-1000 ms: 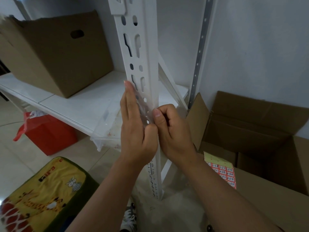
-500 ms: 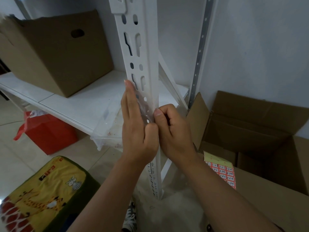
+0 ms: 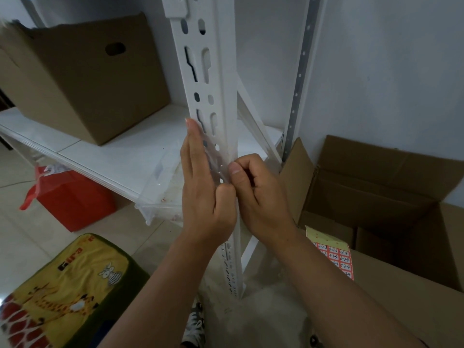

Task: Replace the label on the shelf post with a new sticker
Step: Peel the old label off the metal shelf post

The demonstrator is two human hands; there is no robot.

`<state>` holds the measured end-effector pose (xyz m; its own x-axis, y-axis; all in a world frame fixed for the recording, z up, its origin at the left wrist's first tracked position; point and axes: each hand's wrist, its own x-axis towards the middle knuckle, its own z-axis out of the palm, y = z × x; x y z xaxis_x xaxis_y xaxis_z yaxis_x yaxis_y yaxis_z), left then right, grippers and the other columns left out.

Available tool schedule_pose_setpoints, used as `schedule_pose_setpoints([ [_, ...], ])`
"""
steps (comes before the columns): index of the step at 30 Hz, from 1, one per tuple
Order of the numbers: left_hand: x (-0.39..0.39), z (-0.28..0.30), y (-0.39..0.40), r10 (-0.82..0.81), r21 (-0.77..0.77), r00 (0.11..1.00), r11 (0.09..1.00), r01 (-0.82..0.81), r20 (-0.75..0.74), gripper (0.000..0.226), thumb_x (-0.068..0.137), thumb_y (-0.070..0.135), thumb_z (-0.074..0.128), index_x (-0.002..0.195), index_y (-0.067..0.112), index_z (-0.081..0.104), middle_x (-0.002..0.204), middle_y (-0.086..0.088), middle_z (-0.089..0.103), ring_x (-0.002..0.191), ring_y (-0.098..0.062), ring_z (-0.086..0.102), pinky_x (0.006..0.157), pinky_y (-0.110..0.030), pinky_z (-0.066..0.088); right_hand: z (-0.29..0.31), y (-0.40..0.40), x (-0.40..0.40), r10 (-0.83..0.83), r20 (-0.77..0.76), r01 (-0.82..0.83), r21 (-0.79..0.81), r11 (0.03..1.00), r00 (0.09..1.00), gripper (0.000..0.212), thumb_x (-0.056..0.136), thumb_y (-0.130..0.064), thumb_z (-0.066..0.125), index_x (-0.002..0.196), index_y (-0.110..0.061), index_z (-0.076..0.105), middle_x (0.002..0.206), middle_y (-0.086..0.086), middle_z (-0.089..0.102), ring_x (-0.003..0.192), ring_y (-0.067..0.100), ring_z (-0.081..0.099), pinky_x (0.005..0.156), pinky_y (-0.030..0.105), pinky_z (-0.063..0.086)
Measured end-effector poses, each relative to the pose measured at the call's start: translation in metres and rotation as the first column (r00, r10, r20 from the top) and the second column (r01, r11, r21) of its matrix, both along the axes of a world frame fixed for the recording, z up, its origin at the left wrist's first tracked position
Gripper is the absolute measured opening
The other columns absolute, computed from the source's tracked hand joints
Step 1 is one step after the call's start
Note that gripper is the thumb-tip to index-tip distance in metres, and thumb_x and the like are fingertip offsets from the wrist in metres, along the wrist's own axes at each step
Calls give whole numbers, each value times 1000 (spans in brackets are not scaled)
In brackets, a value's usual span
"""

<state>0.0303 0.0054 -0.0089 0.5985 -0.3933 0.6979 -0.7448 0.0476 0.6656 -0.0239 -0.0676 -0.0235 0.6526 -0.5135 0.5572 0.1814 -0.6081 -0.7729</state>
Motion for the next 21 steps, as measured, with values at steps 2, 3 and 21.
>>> schedule_pose_setpoints([
  [2,1,0,0,2,-2,1000,1000,-2,-4,87,71,-3,40,150,-3,4,152,-19,22,127,21,23,96,2,27,0,-1,0,5,5,-5,-10,1000,1000,22,99,-30,41,89,-14,54,71,-5,56,64,14,54,56,44,47],
  [3,1,0,-1,1,-3,1000,1000,-1,-9,87,71,-3,40,150,-3,4,153,-18,22,128,19,24,97,1,27,1,-1,1,1,12,-1,-14,1000,1000,23,99,-30,42,89,-13,54,71,-4,56,63,14,54,56,44,47],
  [21,-1,-3,-5,23,-22,1000,999,-23,-18,86,72,1,40,150,-3,3,154,-17,19,135,15,18,103,-1,22,13,1,-4,146,56,-155,442,884,988,25,98,-16,47,88,5,56,76,15,54,68,20,51,61,22,47],
])
